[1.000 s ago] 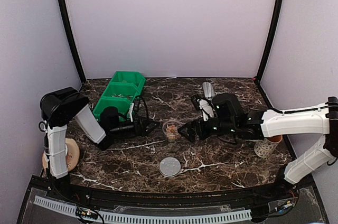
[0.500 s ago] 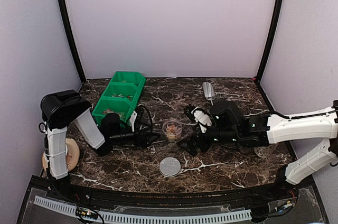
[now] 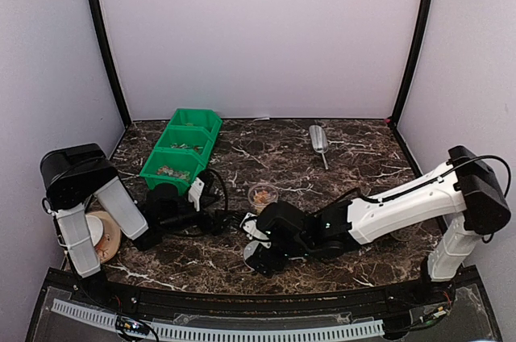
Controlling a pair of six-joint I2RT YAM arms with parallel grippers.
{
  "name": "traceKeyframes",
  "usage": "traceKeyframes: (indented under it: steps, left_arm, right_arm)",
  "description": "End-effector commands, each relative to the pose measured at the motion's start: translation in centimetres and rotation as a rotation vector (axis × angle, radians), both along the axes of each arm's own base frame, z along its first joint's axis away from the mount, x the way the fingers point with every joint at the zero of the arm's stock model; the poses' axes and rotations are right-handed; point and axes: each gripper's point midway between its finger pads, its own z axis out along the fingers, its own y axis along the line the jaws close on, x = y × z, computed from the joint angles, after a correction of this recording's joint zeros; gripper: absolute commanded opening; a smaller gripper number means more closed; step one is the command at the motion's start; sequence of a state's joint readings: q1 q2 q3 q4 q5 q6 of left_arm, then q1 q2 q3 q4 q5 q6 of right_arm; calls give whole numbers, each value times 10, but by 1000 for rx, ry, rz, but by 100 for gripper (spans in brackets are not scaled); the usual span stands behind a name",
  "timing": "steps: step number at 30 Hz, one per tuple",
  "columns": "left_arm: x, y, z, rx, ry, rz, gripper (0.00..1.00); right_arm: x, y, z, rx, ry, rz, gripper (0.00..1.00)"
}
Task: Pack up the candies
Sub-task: Move the box lid to the center of the board.
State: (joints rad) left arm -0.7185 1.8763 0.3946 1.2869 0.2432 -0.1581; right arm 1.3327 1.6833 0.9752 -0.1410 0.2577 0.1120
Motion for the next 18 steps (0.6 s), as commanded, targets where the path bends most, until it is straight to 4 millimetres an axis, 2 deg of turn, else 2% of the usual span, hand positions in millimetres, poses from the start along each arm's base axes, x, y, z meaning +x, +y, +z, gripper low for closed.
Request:
traceKeyframes:
  steps: [1,7,13,14,18]
  left_arm:
    - [7,12,8,40,-40,97,99]
    - [9,14,1,69,-17,112,99]
    - [11,12,-7,78,7,115,99]
    - [11,11,-8,79,10,112,99]
    - [11,11,-10,83,11,109,99]
  right_arm:
    - [5,16,-5,-48,-62,-21,98]
    - [8,30,-13,-68,-56,-40,98]
    - [6,26,-29,-110,-43,-47,98]
    - [9,31,-24,-99,-49,-56,98]
    - [11,25,-32,-129,-54,-78,98]
